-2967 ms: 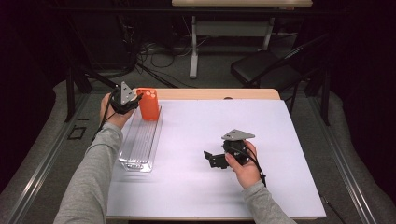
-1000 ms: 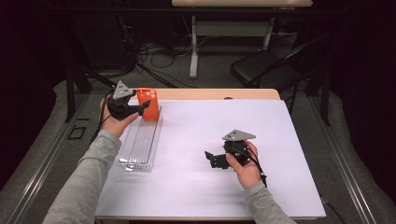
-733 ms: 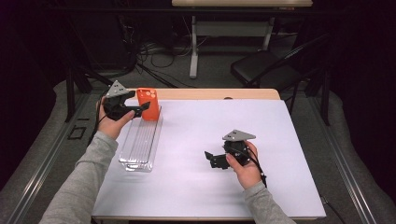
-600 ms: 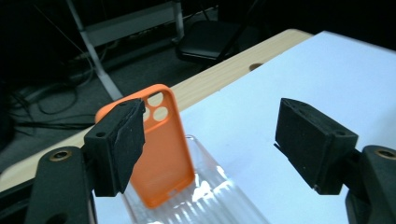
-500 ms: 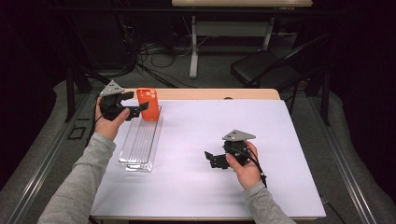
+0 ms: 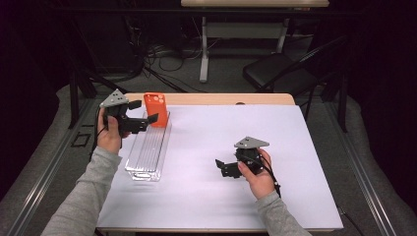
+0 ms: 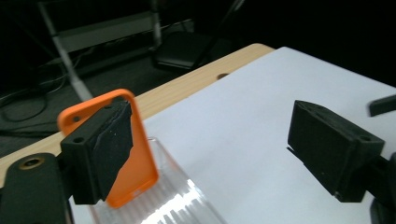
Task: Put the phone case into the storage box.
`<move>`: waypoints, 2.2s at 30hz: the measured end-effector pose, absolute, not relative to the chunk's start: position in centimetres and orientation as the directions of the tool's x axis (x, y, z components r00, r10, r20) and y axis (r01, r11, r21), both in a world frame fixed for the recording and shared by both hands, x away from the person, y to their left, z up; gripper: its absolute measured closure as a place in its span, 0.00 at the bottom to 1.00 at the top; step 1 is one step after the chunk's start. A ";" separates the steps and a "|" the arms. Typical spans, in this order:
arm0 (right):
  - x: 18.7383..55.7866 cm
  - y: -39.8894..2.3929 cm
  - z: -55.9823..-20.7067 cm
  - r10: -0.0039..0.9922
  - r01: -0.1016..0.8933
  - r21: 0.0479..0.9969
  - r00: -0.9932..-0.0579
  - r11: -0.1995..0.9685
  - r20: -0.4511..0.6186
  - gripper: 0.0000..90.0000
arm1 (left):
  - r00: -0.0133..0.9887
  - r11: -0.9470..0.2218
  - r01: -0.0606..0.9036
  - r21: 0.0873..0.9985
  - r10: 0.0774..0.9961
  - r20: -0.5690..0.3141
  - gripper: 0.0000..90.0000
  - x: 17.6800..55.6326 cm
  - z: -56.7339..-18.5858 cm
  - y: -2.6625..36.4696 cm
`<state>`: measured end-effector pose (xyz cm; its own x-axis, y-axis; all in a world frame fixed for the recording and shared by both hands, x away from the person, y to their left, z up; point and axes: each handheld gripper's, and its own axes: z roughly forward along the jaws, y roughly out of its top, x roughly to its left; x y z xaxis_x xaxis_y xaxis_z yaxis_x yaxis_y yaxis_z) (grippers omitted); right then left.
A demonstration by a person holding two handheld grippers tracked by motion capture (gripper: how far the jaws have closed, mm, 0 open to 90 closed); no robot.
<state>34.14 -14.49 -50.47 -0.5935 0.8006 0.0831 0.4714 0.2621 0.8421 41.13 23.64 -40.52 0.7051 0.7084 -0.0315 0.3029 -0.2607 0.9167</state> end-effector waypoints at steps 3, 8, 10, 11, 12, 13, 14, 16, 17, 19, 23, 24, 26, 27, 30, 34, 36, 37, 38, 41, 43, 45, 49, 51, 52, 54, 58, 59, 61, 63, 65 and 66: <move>34.1 -14.5 -50.3 0.801 0.466 0.846 -0.593 0.260 0.080 0.00 | 0.714 -0.258 0.298 0.919 0.699 -0.035 0.12 40.3 -40.4 23.5; 33.9 -14.5 -49.6 0.803 0.464 0.850 -0.590 0.249 0.088 0.00 | 0.726 -0.258 0.291 0.921 0.687 -0.037 0.12 39.0 -40.6 23.4; 33.7 -14.5 -49.3 0.798 0.458 0.852 -0.597 0.255 0.082 0.00 | 0.728 -0.252 0.288 0.924 0.684 -0.041 0.12 38.5 -40.7 23.5; 33.6 -14.6 -49.2 0.797 0.458 0.854 -0.598 0.249 0.088 0.00 | 0.730 -0.246 0.287 0.926 0.682 -0.045 0.12 38.2 -40.8 23.6; 33.5 -14.6 -49.0 0.795 0.458 0.854 -0.599 0.246 0.093 0.00 | 0.732 -0.241 0.287 0.927 0.679 -0.050 0.12 37.9 -40.8 23.6; 33.4 -14.7 -48.9 0.795 0.458 0.856 -0.599 0.241 0.097 0.00 | 0.735 -0.236 0.285 0.929 0.676 -0.055 0.12 37.6 -40.9 23.7; 33.3 -14.8 -48.8 0.794 0.455 0.859 -0.599 0.236 0.099 0.00 | 0.737 -0.221 0.284 0.933 0.672 -0.065 0.12 37.3 -41.0 23.8; 33.0 -15.0 -48.5 0.793 0.456 0.860 -0.600 0.228 0.108 0.00 | 0.739 -0.212 0.286 0.935 0.670 -0.074 0.12 37.0 -41.1 23.9; 32.8 -15.2 -48.4 0.790 0.456 0.860 -0.603 0.228 0.110 0.00 | 0.744 -0.190 0.280 0.941 0.662 -0.088 0.12 36.3 -41.4 24.0; 32.7 -15.4 -48.3 0.790 0.455 0.862 -0.603 0.224 0.113 0.00 | 0.743 -0.189 0.282 0.941 0.663 -0.089 0.12 36.0 -41.5 24.1; 31.7 -16.5 -48.0 0.797 0.438 0.869 -0.598 0.232 0.088 0.00 | 0.746 -0.171 0.285 0.943 0.658 -0.106 0.12 34.7 -42.1 24.5; 31.7 -16.5 -48.0 0.797 0.438 0.869 -0.598 0.232 0.088 0.00 | 0.746 -0.171 0.285 0.943 0.658 -0.106 0.11 34.7 -42.1 24.5; 31.3 -17.2 -48.0 0.802 0.434 0.868 -0.593 0.241 0.074 0.00 | 0.745 -0.165 0.287 0.944 0.658 -0.111 0.11 34.3 -42.4 24.7; 31.1 -17.4 -48.0 0.803 0.432 0.869 -0.591 0.239 0.073 0.00 | 0.740 -0.160 0.285 0.945 0.663 -0.111 0.11 34.0 -42.7 24.8; 30.4 -18.6 -47.9 0.812 0.431 0.872 -0.579 0.231 0.071 0.00 | 0.733 -0.171 0.283 0.944 0.673 -0.098 0.11 33.6 -43.2 25.0; 29.8 -19.7 -48.0 0.825 0.434 0.876 -0.559 0.208 0.081 0.00 | 0.737 -0.178 0.295 0.939 0.668 -0.105 0.09 33.2 -43.7 25.2; 29.4 -20.6 -48.2 0.834 0.443 0.874 -0.545 0.203 0.083 0.00 | 0.740 -0.180 0.297 0.938 0.664 -0.107 0.05 33.0 -44.0 25.3; 29.3 -20.9 -48.4 0.839 0.444 0.874 -0.537 0.196 0.085 0.00 | 0.739 -0.182 0.298 0.937 0.666 -0.106 0.04 32.9 -44.2 25.4; 29.1 -21.3 -48.5 0.845 0.448 0.874 -0.527 0.190 0.087 0.00 | 0.735 -0.179 0.300 0.937 0.670 -0.107 0.04 32.8 -44.4 25.5; 28.9 -22.1 -48.7 0.857 0.447 0.878 -0.507 0.170 0.093 0.00 | 0.732 -0.175 0.308 0.935 0.672 -0.115 0.04 32.7 -44.8 25.7; 28.9 -22.3 -48.8 0.860 0.446 0.878 -0.503 0.171 0.088 0.00 | 0.730 -0.175 0.309 0.935 0.674 -0.115 0.04 32.7 -45.2 25.9; 28.8 -22.8 -49.1 0.866 0.445 0.881 -0.492 0.162 0.089 0.00 | 0.729 -0.184 0.314 0.931 0.675 -0.113 0.03 32.8 -45.6 26.0; 28.9 -23.3 -49.7 0.872 0.445 0.880 -0.483 0.164 0.082 0.00 | 0.733 -0.187 0.317 0.930 0.671 -0.115 0.01 33.0 -46.0 26.1; 28.9 -23.4 -49.9 0.877 0.446 0.879 -0.474 0.167 0.075 0.00 | 0.728 -0.185 0.326 0.927 0.674 -0.122 0.01 33.2 -46.4 26.3; 29.0 -23.4 -50.1 0.878 0.448 0.879 -0.472 0.164 0.077 0.00 | 0.728 -0.188 0.328 0.926 0.675 -0.121 0.01 33.2 -46.5 26.3; 29.0 -23.5 -50.2 0.882 0.444 0.881 -0.465 0.162 0.072 0.00 | 0.724 -0.192 0.331 0.924 0.680 -0.118 0.01 33.3 -46.7 26.5; 29.0 -23.8 -50.6 0.896 0.427 0.889 -0.441 0.163 0.048 0.00 | 0.720 -0.192 0.334 0.923 0.683 -0.119 0.01 33.4 -46.8 26.7; 29.0 -23.9 -50.7 0.899 0.427 0.891 -0.435 0.153 0.054 0.00 | 0.715 -0.187 0.337 0.923 0.688 -0.121 0.01 33.4 -46.8 26.9; 29.1 -24.0 -50.9 0.899 0.426 0.891 -0.434 0.153 0.053 0.00 | 0.712 -0.183 0.340 0.922 0.691 -0.125 0.01 33.5 -46.9 27.1; 29.2 -24.0 -51.1 0.899 0.434 0.888 -0.434 0.151 0.059 0.00 | 0.705 -0.175 0.345 0.922 0.696 -0.131 0.01 33.5 -47.0 27.2; 29.2 -24.0 -51.2 0.898 0.441 0.885 -0.435 0.149 0.066 0.00 | 0.704 -0.178 0.347 0.921 0.699 -0.130 0.01 33.6 -47.1 27.3; 29.3 -24.0 -51.2 0.898 0.444 0.884 -0.435 0.149 0.067 0.00 | 0.704 -0.179 0.348 0.920 0.698 -0.130 0.01 33.6 -47.1 27.3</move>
<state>29.26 -23.98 -51.23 -0.4349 0.8980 0.0666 0.4439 0.1495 0.8835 33.58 27.27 -47.12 0.7039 0.6983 -0.1302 0.3475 -0.1787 0.9205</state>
